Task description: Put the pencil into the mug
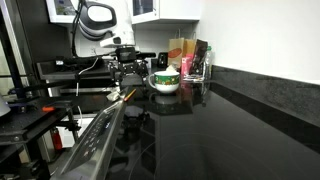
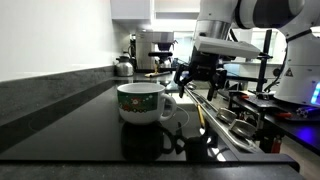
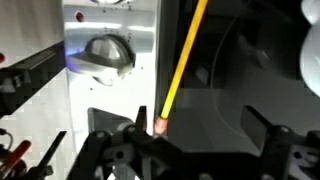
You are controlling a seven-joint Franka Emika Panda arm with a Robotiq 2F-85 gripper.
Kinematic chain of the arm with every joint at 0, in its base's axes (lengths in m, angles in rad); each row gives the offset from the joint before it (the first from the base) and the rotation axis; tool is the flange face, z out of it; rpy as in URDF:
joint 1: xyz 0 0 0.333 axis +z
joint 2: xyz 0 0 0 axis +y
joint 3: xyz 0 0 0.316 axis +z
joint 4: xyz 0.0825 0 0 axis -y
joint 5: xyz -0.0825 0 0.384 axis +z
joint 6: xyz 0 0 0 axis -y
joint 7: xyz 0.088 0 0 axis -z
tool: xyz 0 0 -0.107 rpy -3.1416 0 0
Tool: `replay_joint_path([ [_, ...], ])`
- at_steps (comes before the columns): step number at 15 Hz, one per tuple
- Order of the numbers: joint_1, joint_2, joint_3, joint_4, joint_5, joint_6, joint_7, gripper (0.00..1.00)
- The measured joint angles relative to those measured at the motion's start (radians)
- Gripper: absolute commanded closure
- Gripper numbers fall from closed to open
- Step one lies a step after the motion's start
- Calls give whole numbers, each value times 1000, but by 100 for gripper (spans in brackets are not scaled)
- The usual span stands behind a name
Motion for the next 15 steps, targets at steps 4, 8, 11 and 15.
replay_joint_path([
  [4, -1, 0, 0, -9, 10, -8, 0, 0],
  [8, -7, 0, 16, -23, 50, -16, 0, 4],
  [11, -11, 2, 34, -26, 91, -40, -2, 30],
  [15, -19, 16, 37, -26, 103, -43, -1, 28],
])
